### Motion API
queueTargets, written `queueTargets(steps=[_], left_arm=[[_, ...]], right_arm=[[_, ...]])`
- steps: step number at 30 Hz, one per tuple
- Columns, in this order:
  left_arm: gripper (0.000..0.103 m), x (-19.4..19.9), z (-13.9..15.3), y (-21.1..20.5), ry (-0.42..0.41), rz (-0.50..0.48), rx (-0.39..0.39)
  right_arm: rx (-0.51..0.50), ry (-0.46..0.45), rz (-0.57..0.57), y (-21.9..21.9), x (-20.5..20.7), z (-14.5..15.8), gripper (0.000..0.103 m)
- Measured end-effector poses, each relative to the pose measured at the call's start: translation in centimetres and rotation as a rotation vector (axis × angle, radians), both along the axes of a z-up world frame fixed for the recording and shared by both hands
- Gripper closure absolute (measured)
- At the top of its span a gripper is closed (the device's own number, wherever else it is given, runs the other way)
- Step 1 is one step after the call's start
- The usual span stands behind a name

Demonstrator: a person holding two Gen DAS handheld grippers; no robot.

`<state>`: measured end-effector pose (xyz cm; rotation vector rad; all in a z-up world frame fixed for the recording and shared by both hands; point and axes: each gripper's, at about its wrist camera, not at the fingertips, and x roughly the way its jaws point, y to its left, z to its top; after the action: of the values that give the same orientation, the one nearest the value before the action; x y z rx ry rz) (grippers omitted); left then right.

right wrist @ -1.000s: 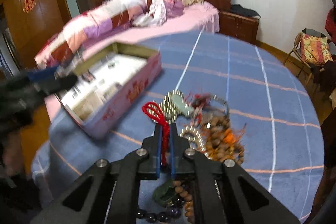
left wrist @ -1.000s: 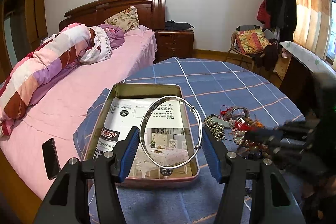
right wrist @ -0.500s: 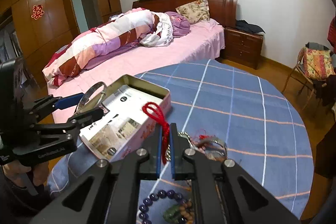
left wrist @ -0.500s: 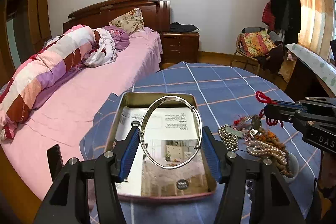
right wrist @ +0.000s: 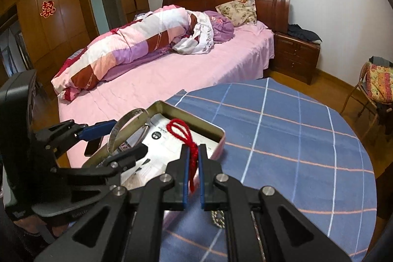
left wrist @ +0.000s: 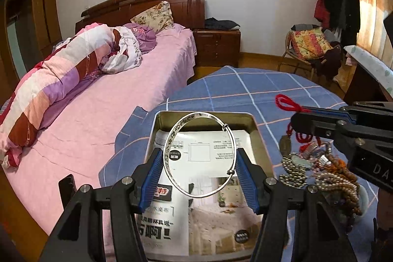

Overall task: Organize jewelry
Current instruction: 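Lower bangle into tin, open left gripper while right gripper drops red tassel in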

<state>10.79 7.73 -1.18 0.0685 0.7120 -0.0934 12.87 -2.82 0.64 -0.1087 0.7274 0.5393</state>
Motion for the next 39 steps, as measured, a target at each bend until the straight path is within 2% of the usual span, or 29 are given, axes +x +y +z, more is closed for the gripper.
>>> queueTargets(steps=[11,19,29,34,36,39], left_arm=[[0.043,2.1,-1.0,0.4,0.040,-0.007,0.032],[0.043,3.0,-1.7,0.4,0.074,-0.010,0.049],[0.043,3.8,-2.4,0.3,0.099,-0.010,0.067],[0.042,3.6,-2.3,0.3,0.095,-0.002,0.080],[0.041,3.5,-2.2,0.3,0.089,0.000,0.075],[0.035,3.3,-2.1,0.4,0.086,0.016,0.071]], right_arm=[[-0.021,0.048,-0.016,1.9,2.7,-1.9,0.095],[-0.022,0.113,-0.020,1.8,4.0,-3.9,0.095],[-0.043,0.145,-0.013,1.8,4.7,-5.1,0.092],[-0.023,0.125,-0.021,1.6,4.4,-4.8,0.081],[-0.009,0.126,-0.031,1.3,4.3,-4.8,0.073],[0.003,0.119,-0.047,0.8,4.1,-4.5,0.065]])
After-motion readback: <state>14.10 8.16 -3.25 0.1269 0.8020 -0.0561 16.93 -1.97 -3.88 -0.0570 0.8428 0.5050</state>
